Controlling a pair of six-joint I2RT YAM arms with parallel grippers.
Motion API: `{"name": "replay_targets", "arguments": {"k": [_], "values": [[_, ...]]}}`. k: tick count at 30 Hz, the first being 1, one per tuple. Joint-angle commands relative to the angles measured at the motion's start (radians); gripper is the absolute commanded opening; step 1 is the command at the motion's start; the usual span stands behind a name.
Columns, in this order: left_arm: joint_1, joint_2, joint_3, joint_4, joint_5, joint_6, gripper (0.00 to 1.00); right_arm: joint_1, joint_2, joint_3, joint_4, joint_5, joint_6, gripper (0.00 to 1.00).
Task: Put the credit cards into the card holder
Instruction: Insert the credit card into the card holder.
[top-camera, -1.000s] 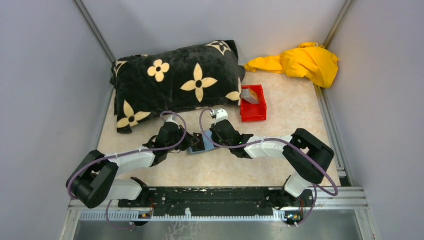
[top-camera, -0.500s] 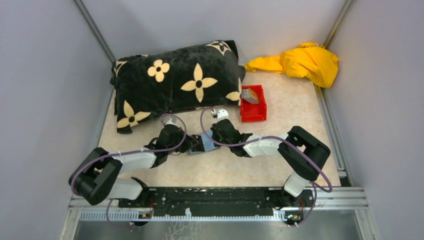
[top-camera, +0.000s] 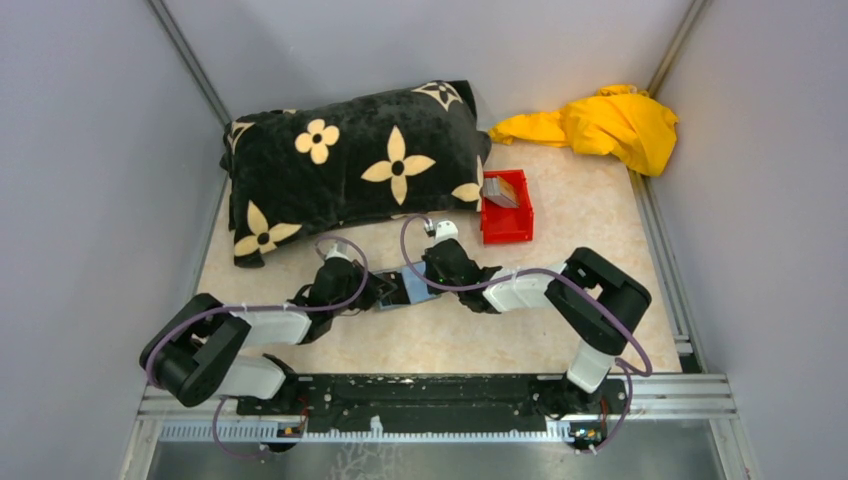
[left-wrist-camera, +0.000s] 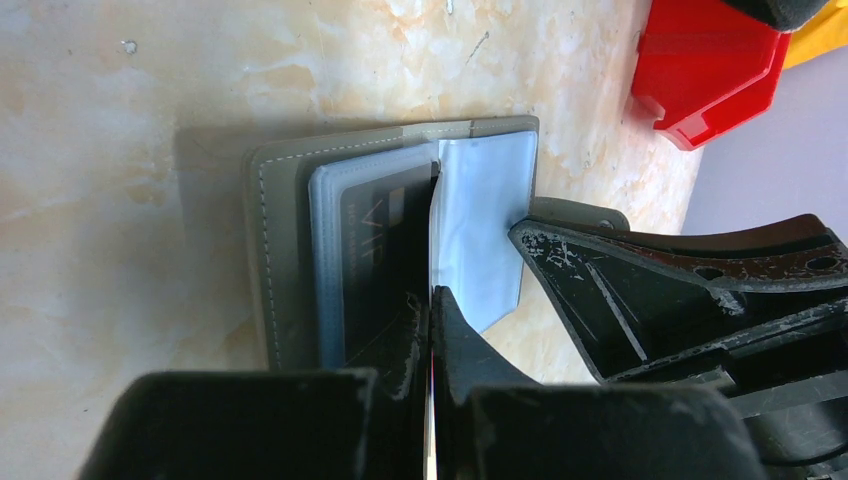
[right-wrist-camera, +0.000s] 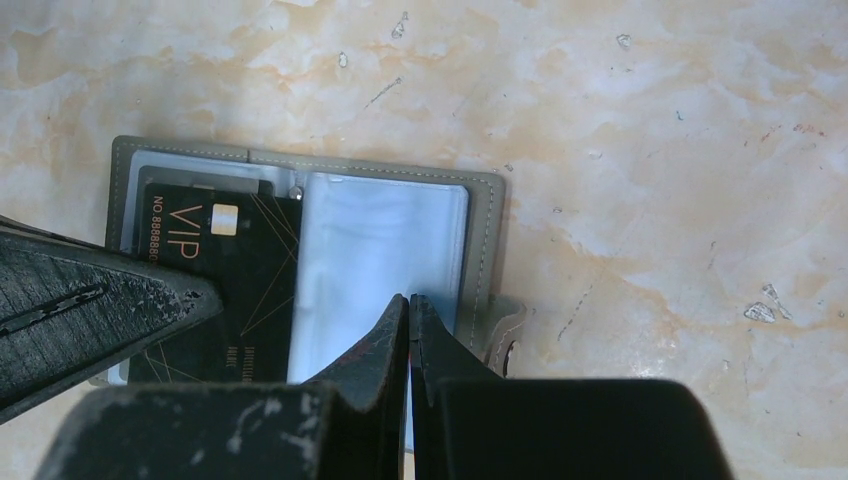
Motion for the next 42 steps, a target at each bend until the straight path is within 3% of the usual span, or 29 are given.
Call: {"name": "replay_targets", "arguments": {"k": [1, 26, 42], "values": [[0.004, 0.015, -0.03, 0.063, -0.005, -0.02, 0.0, -0.007, 0.02, 0.003, 0.019, 0.0, 0.019, 0.0], [0.005, -0.04, -0.11, 0.249, 0.011, -0.014, 0.0, -0.007, 0.042, -0.008, 0.005, 0.007, 0.034, 0.0], [0.005, 0.087, -0.095, 0.345, 0.03, 0.003, 0.0, -0.01, 0.031, -0.003, -0.011, 0.01, 0.024, 0.0]]}}
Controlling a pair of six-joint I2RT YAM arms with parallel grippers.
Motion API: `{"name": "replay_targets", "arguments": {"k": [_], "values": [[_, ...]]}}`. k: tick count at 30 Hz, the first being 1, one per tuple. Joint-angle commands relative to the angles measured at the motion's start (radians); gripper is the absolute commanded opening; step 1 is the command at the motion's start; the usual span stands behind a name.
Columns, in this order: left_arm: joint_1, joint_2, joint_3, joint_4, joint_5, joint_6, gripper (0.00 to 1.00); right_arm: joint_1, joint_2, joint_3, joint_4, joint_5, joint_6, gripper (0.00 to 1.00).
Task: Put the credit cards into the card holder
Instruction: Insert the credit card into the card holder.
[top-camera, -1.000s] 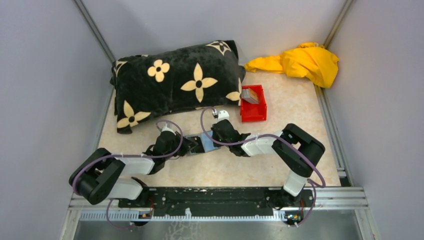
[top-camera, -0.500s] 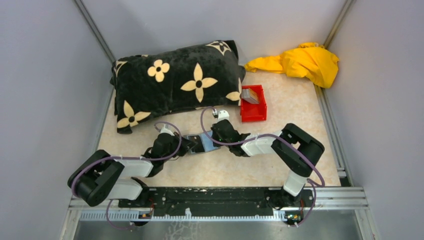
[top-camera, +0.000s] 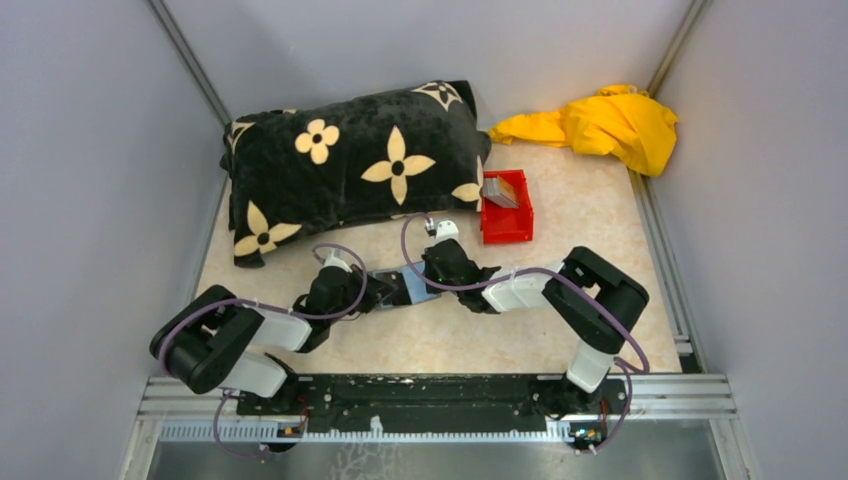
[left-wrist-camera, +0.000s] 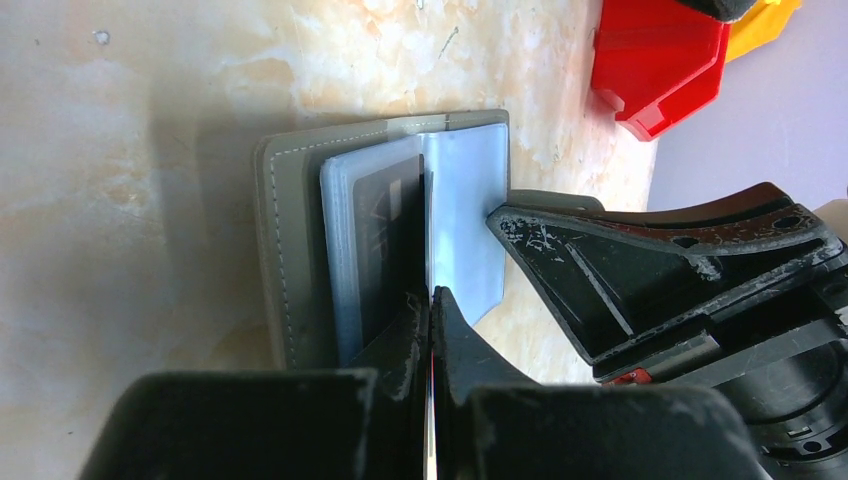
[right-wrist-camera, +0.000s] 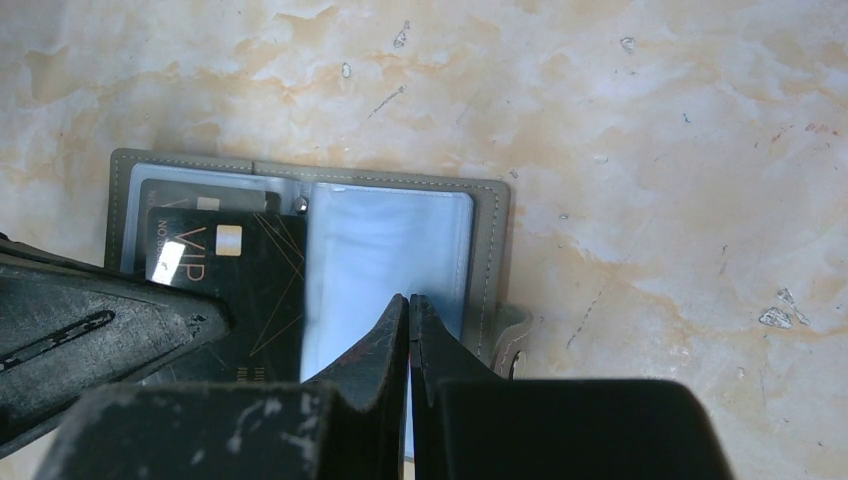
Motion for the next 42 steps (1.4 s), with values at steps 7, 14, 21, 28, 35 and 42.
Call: {"name": "replay_targets", "arguments": {"k": [7, 14, 21, 28, 35, 42], "values": [[0.005, 0.052, 0.002, 0.11, 0.012, 0.017, 0.0, -0.011, 0.015, -0.003, -0.037, 0.005, -0.01, 0.0], [0.005, 0.082, -0.002, 0.134, 0.009, 0.022, 0.0, -0.011, 0.015, -0.007, -0.037, 0.002, -0.01, 0.0], [0.005, 0.122, -0.026, 0.2, 0.004, 0.03, 0.0, -0.012, 0.017, -0.013, -0.035, 0.0, -0.008, 0.0], [0.005, 0.163, -0.045, 0.254, -0.001, 0.033, 0.0, -0.012, 0.016, -0.018, -0.035, 0.0, -0.007, 0.0], [0.005, 0.225, -0.053, 0.348, 0.014, 0.014, 0.0, -0.011, 0.018, -0.021, -0.036, 0.0, -0.006, 0.0], [0.005, 0.277, -0.052, 0.411, 0.021, -0.006, 0.0, -0.011, 0.02, -0.02, -0.038, -0.001, -0.006, 0.0]]}}
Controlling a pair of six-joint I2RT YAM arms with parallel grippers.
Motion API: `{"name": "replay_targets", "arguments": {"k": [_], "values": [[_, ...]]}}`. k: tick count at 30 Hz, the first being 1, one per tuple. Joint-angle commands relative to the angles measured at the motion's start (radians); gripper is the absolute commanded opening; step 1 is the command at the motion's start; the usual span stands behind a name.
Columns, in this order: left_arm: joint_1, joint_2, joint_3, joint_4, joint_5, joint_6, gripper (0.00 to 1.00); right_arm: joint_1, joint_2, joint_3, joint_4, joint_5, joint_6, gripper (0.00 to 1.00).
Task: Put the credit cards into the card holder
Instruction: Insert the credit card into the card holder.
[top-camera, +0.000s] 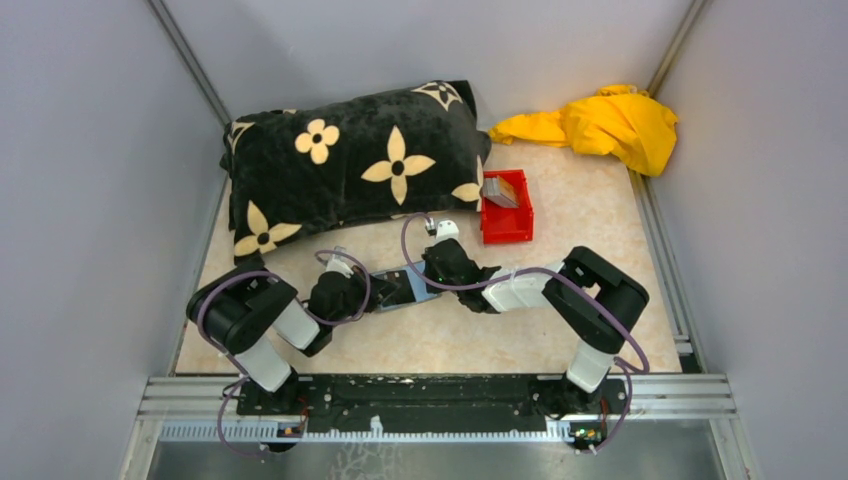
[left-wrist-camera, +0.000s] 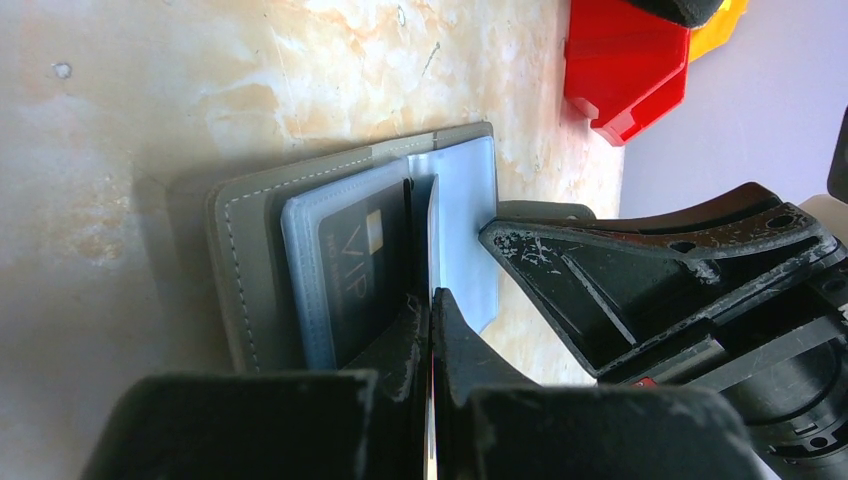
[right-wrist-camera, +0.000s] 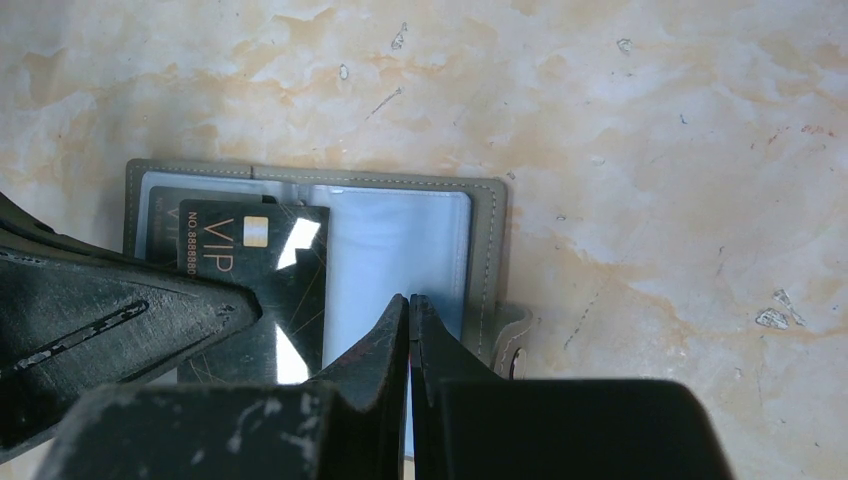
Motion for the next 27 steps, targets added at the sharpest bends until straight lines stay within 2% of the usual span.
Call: {"name": "replay_targets", "arguments": {"k": [1, 9, 19, 27], "values": [[0.005, 0.036, -0.012, 0.041, 0.005, 0.002, 0.0, -0.01, 0.02, -0.019, -0.039, -0.001, -0.006, 0.0], [0.005, 0.058, -0.015, 0.05, 0.003, 0.007, 0.0, -0.01, 0.02, -0.019, -0.041, -0.001, -0.003, 0.0], [0.005, 0.033, -0.041, 0.017, -0.069, 0.002, 0.0, -0.01, 0.016, -0.022, -0.045, 0.0, -0.005, 0.0], [0.005, 0.071, -0.018, 0.031, -0.05, 0.007, 0.0, -0.01, 0.02, -0.02, -0.045, -0.004, -0.006, 0.0]]}}
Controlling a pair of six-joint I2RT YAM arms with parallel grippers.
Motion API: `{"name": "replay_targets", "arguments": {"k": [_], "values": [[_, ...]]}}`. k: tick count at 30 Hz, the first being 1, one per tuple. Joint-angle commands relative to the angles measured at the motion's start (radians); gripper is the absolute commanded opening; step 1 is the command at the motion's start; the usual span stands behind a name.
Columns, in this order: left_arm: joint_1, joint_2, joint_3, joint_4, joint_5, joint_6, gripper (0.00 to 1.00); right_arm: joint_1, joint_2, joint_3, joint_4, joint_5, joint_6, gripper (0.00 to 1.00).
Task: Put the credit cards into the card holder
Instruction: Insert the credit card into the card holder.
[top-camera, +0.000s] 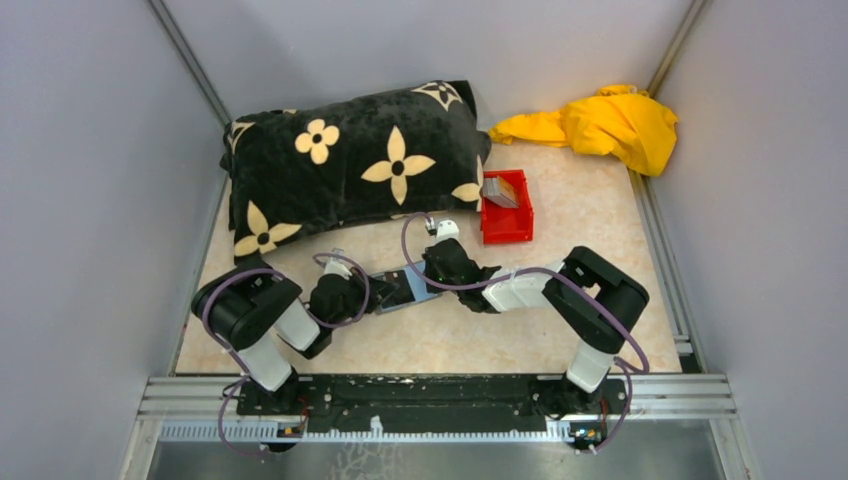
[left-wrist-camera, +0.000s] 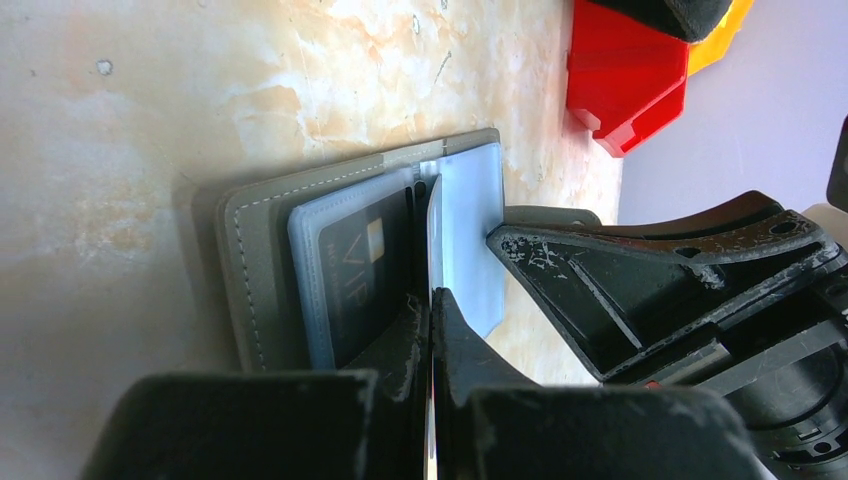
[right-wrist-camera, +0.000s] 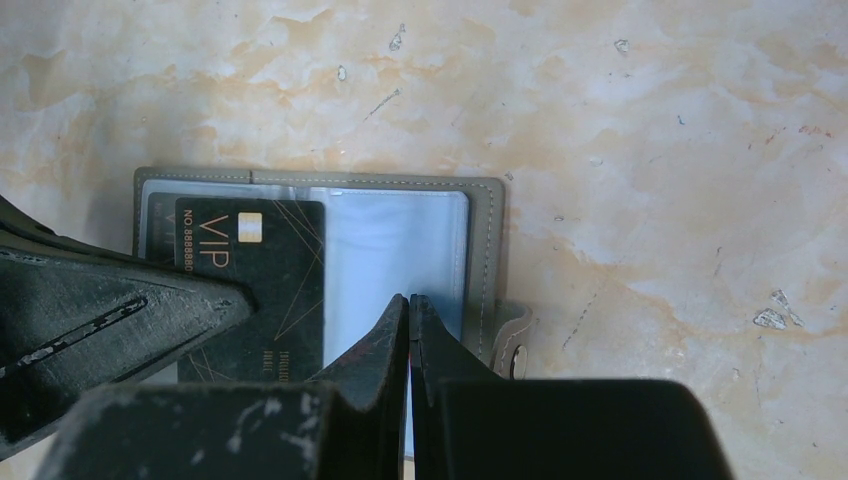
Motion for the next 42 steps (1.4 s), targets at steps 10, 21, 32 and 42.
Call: {"name": "replay_targets", "arguments": {"k": [10, 21, 32, 42], "values": [[0.002, 0.115, 0.012, 0.036, 0.01, 0.007, 0.0, -0.006, 0.024, -0.015, -0.048, -0.008, -0.005, 0.0], [-0.031, 0.137, 0.028, 0.026, 0.016, 0.017, 0.0, -0.007, 0.028, -0.004, -0.059, -0.009, -0.006, 0.0], [-0.04, 0.104, 0.036, -0.029, -0.03, 0.055, 0.0, -0.008, 0.013, -0.007, -0.083, 0.005, -0.015, 0.0], [-0.083, 0.131, 0.055, -0.018, -0.066, 0.072, 0.0, -0.014, 0.016, 0.002, -0.126, 0.021, -0.01, 0.0]]}}
